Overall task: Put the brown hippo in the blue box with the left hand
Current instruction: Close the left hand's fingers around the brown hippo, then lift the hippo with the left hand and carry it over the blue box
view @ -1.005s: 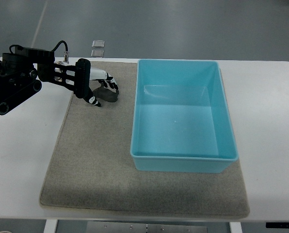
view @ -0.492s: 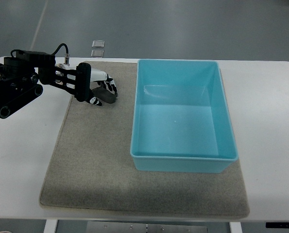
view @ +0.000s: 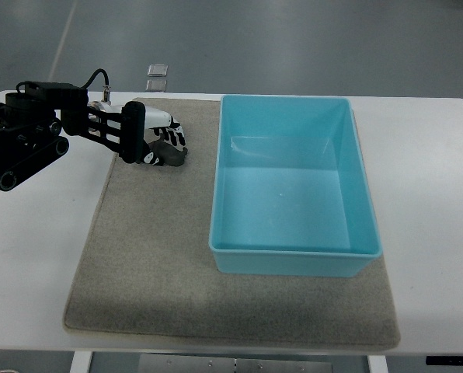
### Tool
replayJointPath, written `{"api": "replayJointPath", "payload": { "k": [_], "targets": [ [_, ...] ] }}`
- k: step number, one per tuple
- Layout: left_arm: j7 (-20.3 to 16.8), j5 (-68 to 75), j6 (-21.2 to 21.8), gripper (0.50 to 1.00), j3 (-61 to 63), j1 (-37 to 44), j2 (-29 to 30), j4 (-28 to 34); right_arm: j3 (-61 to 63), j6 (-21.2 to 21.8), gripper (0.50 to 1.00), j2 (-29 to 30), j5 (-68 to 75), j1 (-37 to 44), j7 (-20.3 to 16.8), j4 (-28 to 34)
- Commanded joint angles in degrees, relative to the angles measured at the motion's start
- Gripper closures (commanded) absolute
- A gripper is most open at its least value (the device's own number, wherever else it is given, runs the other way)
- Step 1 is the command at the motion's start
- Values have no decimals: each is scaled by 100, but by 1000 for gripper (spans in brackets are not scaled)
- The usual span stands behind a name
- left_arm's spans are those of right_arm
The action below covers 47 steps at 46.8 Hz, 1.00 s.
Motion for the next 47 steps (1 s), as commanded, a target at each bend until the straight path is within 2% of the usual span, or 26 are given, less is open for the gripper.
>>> {"api": "replayJointPath", "payload": {
  "k": [1,4,9,11,33,47],
  "targets": [
    [-4,-2,-6,793,8,-1,1,-5,0,0,564,0,0,0,0,1],
    [5,7,-6,806,8,8,1,-5,0,0,564,0,0,0,0,1],
    [-4,16,-6,932,17,-1,1,-5,0,0,564,0,0,0,0,1],
    [5,16,-6,1000,34,-1,1,-5,0,0,564,0,0,0,0,1],
    [5,-46,30,1000,-53,-97,1,-13,0,0,564,0,0,0,0,1],
    [-4,-99,873,1000,-238,-352,-8,-14,0,0,564,0,0,0,0,1]
  ]
}}
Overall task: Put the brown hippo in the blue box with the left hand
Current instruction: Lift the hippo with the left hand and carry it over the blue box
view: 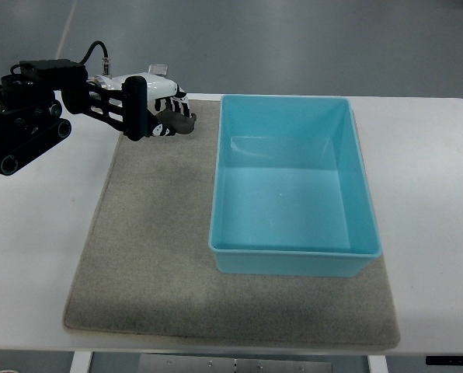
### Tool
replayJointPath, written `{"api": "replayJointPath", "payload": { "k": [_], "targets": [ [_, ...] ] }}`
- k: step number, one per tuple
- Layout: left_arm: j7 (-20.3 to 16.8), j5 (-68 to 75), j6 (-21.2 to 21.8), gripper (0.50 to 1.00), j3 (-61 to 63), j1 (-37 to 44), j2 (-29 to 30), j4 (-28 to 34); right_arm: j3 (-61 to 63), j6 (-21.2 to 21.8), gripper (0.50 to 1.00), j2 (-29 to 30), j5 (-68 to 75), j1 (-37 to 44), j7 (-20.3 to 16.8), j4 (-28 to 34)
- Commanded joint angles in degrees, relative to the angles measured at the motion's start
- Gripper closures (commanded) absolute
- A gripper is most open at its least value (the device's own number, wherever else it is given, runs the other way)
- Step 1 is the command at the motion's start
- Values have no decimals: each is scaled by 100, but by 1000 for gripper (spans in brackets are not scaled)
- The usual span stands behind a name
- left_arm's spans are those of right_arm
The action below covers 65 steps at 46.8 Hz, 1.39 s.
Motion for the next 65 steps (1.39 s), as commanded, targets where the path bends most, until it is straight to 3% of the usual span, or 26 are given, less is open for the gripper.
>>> {"api": "replayJointPath", "payload": {
  "k": [1,19,65],
  "targets": [
    [-9,9,145,1000,-174,-11,-1,-11,0,1,564,0,0,0,0,0],
    [-18,0,180,1000,-675,-117,-18,-758,0,1,564,0,0,0,0,0],
    [-123,-167,171,1000,-737,349,-721,-1690,0,1,564,0,0,0,0,0]
  ]
}}
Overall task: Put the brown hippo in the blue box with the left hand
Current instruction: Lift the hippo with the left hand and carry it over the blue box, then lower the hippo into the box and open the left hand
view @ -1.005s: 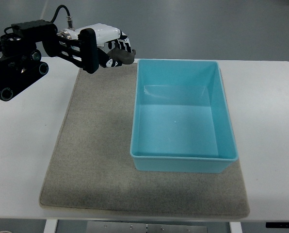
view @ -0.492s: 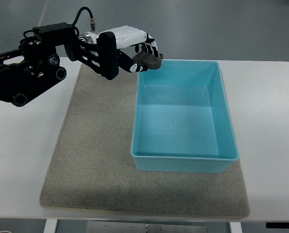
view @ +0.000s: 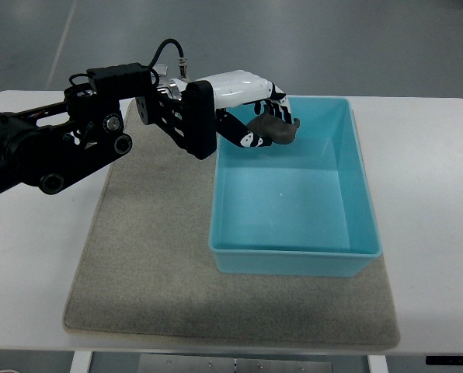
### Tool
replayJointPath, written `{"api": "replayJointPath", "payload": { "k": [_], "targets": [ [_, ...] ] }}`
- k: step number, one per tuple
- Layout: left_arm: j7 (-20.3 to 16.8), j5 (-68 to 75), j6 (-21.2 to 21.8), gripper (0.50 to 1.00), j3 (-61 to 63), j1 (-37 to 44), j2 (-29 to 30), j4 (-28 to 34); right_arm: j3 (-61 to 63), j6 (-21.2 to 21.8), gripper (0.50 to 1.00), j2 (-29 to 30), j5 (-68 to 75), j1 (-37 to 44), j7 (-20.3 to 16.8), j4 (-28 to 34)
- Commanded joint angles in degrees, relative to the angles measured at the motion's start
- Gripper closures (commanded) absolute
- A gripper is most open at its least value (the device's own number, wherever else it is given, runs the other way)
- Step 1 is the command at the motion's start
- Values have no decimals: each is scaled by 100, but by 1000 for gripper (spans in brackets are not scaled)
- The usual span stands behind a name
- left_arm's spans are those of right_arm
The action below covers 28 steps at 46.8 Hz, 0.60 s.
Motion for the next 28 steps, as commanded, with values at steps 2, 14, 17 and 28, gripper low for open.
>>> {"api": "replayJointPath", "payload": {
  "k": [2,14,17,28],
  "targets": [
    [1,-9,0,1000,12,42,-6,-25,-3,-1,564,0,0,0,0,-8],
    [10,-18,-27,1000,21,183,-200,-8,-4,-1,564,0,0,-8,0,0],
    [10,-18,-61,1000,38,235,-217,-8,-4,-1,564,0,0,0,0,0],
    [10,-44,-88,941,56,279,-244,-8,-4,-1,564,0,0,0,0,0]
  ]
}}
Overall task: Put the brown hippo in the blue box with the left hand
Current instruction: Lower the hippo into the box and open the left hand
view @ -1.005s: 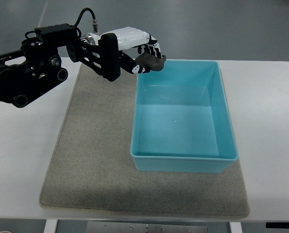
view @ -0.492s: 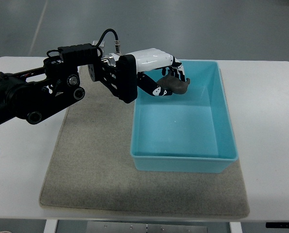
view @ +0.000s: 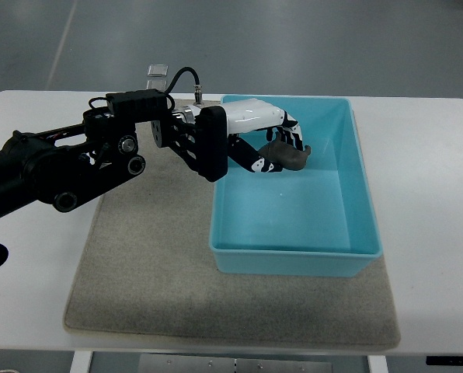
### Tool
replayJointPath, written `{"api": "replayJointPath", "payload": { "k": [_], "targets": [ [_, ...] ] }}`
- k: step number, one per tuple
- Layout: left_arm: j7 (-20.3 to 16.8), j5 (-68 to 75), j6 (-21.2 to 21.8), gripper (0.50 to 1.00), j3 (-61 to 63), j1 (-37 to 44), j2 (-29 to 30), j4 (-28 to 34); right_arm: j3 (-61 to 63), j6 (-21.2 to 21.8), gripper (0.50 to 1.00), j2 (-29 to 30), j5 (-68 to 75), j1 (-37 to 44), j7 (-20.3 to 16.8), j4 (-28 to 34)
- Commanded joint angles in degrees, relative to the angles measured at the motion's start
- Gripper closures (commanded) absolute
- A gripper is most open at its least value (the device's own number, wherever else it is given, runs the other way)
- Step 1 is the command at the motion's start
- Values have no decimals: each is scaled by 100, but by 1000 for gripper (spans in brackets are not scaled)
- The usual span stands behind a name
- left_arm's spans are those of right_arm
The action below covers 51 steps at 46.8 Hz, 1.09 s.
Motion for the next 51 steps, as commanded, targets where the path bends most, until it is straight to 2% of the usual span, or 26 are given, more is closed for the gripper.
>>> {"api": "replayJointPath", "payload": {
  "k": [1,3,4,6,13,18,21,22,51],
  "targets": [
    [0,-20,-9,915,4,4,-1,-1,-3,-1,564,0,0,0,0,0],
    [0,-20,0,845,4,4,-1,8,-3,-1,564,0,0,0,0,0],
    [0,-28,0,827,4,4,-1,8,-3,-1,564,0,0,0,0,0],
    [0,-29,0,819,4,4,-1,17,-3,-1,564,0,0,0,0,0],
    [0,-29,9,733,4,48,-1,17,-3,-1,564,0,0,0,0,0],
    [0,-37,18,722,4,48,-1,17,-3,-1,564,0,0,0,0,-8],
    [0,-46,44,658,4,48,-1,17,-3,-1,564,0,0,0,0,0],
    [0,-46,44,652,4,48,-1,17,-3,-1,564,0,0,0,0,0],
    [35,-626,132,649,-84,-31,-89,421,-3,-1,564,0,0,0,0,0]
  ]
}}
